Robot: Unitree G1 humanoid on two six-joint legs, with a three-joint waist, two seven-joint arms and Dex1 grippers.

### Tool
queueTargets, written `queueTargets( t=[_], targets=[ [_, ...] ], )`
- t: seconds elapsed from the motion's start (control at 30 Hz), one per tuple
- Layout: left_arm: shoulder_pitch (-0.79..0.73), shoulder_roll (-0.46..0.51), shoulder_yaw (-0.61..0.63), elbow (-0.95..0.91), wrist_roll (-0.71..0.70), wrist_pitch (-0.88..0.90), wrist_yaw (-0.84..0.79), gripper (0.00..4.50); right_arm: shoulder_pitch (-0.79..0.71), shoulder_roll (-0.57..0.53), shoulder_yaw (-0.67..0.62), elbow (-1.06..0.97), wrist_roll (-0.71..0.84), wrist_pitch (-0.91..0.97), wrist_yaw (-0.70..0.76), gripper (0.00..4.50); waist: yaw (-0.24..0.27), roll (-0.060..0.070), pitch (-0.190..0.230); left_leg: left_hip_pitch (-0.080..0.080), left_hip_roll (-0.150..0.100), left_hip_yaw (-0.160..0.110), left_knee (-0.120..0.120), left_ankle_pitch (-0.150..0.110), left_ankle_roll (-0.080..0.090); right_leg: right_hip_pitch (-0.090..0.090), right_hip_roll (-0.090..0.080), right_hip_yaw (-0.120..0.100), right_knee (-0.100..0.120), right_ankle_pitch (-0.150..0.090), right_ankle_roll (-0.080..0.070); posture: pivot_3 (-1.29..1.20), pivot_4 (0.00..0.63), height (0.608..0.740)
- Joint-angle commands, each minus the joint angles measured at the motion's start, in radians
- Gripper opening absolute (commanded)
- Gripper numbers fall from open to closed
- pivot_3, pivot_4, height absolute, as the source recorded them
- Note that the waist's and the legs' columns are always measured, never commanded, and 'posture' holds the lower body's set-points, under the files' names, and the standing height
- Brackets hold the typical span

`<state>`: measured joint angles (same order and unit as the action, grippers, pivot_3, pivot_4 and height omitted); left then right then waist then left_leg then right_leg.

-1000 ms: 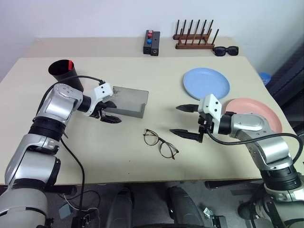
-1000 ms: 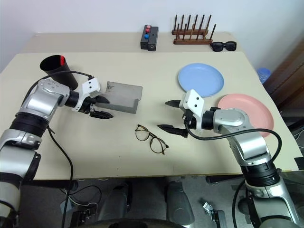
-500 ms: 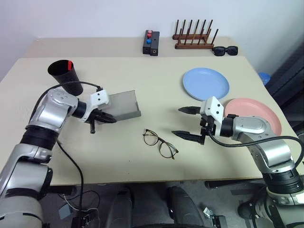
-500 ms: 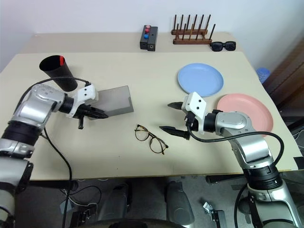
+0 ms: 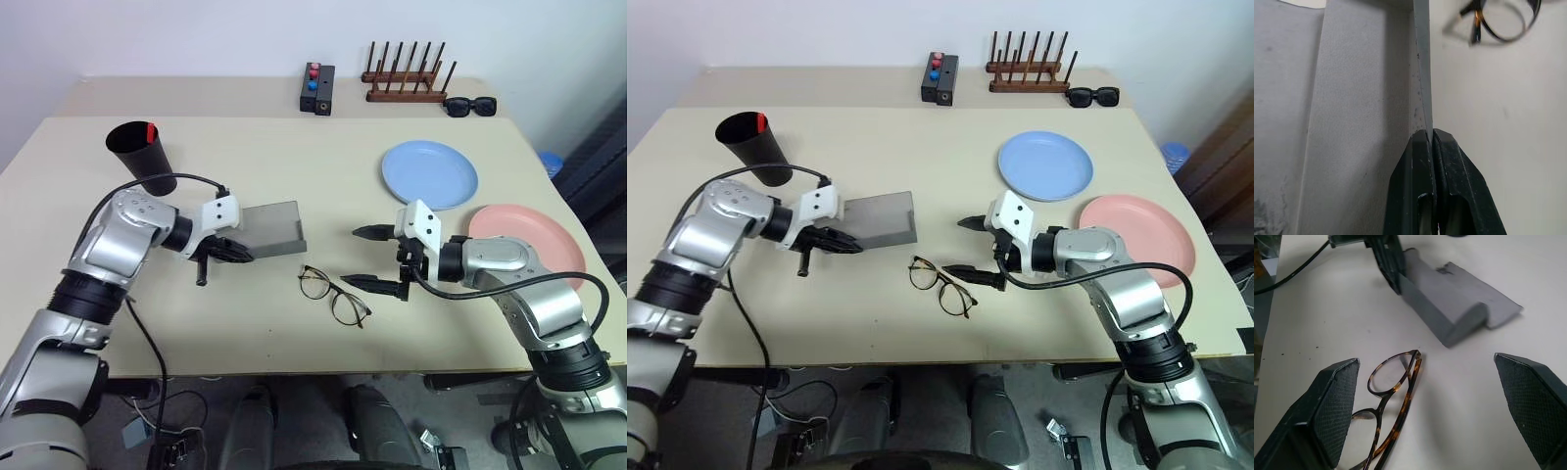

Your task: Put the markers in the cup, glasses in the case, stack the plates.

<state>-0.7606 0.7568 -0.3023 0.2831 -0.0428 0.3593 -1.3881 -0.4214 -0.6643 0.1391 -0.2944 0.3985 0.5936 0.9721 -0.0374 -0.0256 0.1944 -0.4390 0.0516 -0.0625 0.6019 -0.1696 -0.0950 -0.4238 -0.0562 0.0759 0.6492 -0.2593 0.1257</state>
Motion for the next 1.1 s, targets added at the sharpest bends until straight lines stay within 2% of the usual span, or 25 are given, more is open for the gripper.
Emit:
queueTargets(
  t=[0.03, 0.3, 0.4, 0.5, 0.67, 0.83, 0.97, 1.1],
  targets=[
    [-0.058, -0.035, -0.015, 0.034, 0.015, -0.034, -0.008, 0.03, 0.031, -0.027, 0.003, -0.074, 0.005, 0.037, -0.009, 4.50, 0.000, 0.000, 0.000, 0.000, 0.000, 0.000, 0.000, 0.000, 0.000, 0.000, 0.000, 0.000, 0.000, 0.000, 0.000, 0.00, 0.150, 0.740],
    [-0.091, -0.074, -0.056, 0.044, 0.020, -0.018, -0.058, 0.03, 0.069, -0.014, 0.031, -0.148, 0.004, 0.153, -0.089, 4.50, -0.007, 0.000, 0.000, 0.000, 0.000, 0.000, 0.001, 0.000, 0.000, 0.000, 0.000, 0.000, 0.000, 0.000, 0.000, 0.00, 0.150, 0.740],
    [-0.101, -0.076, -0.045, 0.058, 0.023, -0.025, -0.041, 0.84, 0.061, -0.006, 0.043, -0.156, -0.001, 0.190, -0.125, 4.50, -0.006, 0.000, 0.000, 0.000, 0.000, 0.000, 0.001, 0.000, 0.000, 0.000, 0.000, 0.000, 0.000, 0.000, 0.000, 0.00, 0.150, 0.740],
    [-0.122, -0.097, 0.007, 0.088, 0.011, -0.046, 0.036, 2.32, 0.048, 0.008, 0.048, -0.163, 0.000, 0.224, -0.160, 4.50, -0.003, 0.000, 0.000, -0.001, 0.000, 0.000, 0.002, 0.000, 0.001, 0.000, 0.000, 0.000, 0.000, 0.000, 0.000, 0.00, 0.150, 0.740],
    [-0.128, -0.125, 0.150, 0.068, -0.069, -0.071, 0.152, 2.32, 0.031, 0.022, 0.063, -0.211, 0.021, 0.309, -0.196, 4.50, -0.003, 0.000, 0.000, -0.004, 0.000, -0.001, 0.007, -0.002, 0.003, 0.000, 0.000, 0.000, 0.001, 0.000, 0.000, 0.00, 0.150, 0.740],
    [0.076, -0.103, 0.307, -0.196, -0.217, -0.020, 0.185, 2.32, 0.009, 0.049, 0.095, -0.257, 0.019, 0.409, -0.262, 4.50, -0.011, 0.001, -0.001, -0.003, 0.000, -0.001, 0.007, -0.003, 0.005, 0.000, 0.000, 0.000, 0.001, 0.002, 0.003, 0.00, 0.150, 0.740],
    [0.394, -0.082, 0.420, -0.503, -0.340, 0.072, 0.240, 2.32, -0.030, 0.079, 0.110, -0.267, 0.008, 0.486, -0.330, 4.50, -0.011, 0.002, -0.001, -0.002, 0.000, -0.001, 0.007, -0.003, 0.005, 0.000, 0.000, 0.000, 0.004, 0.001, 0.003, 0.00, 0.150, 0.740],
    [0.598, -0.068, 0.459, -0.644, -0.370, 0.101, 0.296, 2.32, -0.057, 0.091, 0.119, -0.266, 0.007, 0.523, -0.364, 4.50, 0.005, 0.001, -0.001, -0.002, 0.000, -0.001, 0.010, -0.003, 0.005, 0.000, 0.000, 0.000, 0.004, -0.001, -0.001, 0.00, 0.150, 0.740]
  ],
)
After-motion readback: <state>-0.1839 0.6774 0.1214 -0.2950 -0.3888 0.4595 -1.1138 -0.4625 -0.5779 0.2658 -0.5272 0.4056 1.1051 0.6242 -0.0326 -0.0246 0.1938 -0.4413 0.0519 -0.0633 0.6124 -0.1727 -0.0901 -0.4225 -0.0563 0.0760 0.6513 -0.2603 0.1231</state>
